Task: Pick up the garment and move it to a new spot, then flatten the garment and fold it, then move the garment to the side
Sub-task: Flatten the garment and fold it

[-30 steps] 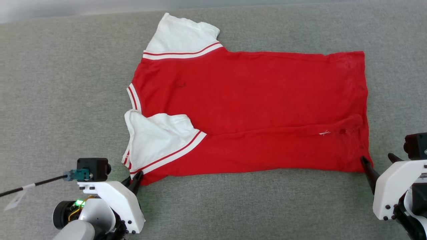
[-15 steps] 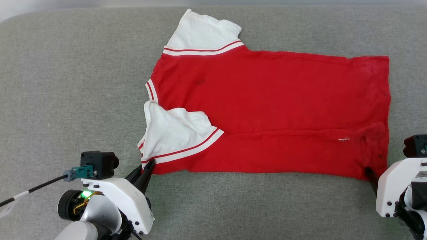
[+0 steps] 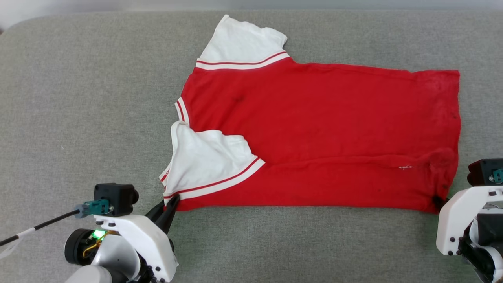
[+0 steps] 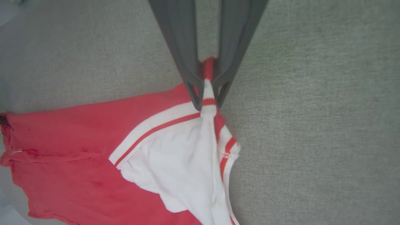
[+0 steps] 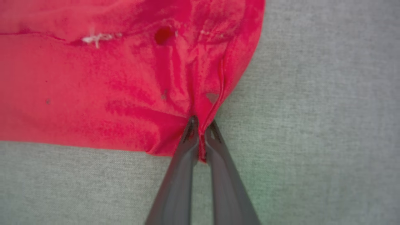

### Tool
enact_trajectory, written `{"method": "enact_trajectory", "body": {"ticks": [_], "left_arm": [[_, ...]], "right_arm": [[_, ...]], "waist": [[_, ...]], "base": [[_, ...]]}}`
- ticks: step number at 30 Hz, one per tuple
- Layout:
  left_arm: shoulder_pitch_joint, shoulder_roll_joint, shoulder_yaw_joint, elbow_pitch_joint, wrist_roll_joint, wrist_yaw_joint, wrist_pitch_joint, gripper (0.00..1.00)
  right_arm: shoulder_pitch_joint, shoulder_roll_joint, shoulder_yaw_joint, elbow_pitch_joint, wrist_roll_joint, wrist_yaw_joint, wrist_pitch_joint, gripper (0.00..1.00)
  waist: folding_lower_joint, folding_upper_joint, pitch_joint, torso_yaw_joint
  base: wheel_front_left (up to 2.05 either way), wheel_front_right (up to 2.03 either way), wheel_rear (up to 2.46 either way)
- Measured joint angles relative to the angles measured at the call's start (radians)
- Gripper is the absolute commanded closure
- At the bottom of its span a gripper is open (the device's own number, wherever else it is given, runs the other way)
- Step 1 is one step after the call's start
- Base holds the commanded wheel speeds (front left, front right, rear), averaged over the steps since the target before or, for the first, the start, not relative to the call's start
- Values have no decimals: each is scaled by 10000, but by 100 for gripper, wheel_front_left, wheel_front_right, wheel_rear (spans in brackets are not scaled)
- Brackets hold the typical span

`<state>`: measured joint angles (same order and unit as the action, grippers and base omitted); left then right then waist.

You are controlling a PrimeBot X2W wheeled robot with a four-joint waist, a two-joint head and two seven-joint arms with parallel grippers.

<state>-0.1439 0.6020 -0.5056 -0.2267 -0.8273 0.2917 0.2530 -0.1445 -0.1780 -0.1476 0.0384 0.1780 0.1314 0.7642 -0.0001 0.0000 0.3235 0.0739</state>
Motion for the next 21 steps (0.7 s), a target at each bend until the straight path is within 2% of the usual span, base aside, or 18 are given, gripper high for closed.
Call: {"method": "enact_trajectory", "body": {"ticks": [5,14,21], "left_arm": [[358,215,4,25,-44,79,82,100],[1679,704,-113,-297,-240,397,353,100],[2507,704,-403,-495,-497,468,449,100]], "right_arm": [[45,-148,40,-96,217,0,-46,100],[902,-922,399,-1035,807,-2,464,100],[1931,-1367,201,-1442,1195,0,853,100]], "waist": [[0,0,-321,-89],[0,0,-1038,-131],[0,0,-1372,-71]], "base": [[0,0,0],[0,0,0],[0,0,0]]}}
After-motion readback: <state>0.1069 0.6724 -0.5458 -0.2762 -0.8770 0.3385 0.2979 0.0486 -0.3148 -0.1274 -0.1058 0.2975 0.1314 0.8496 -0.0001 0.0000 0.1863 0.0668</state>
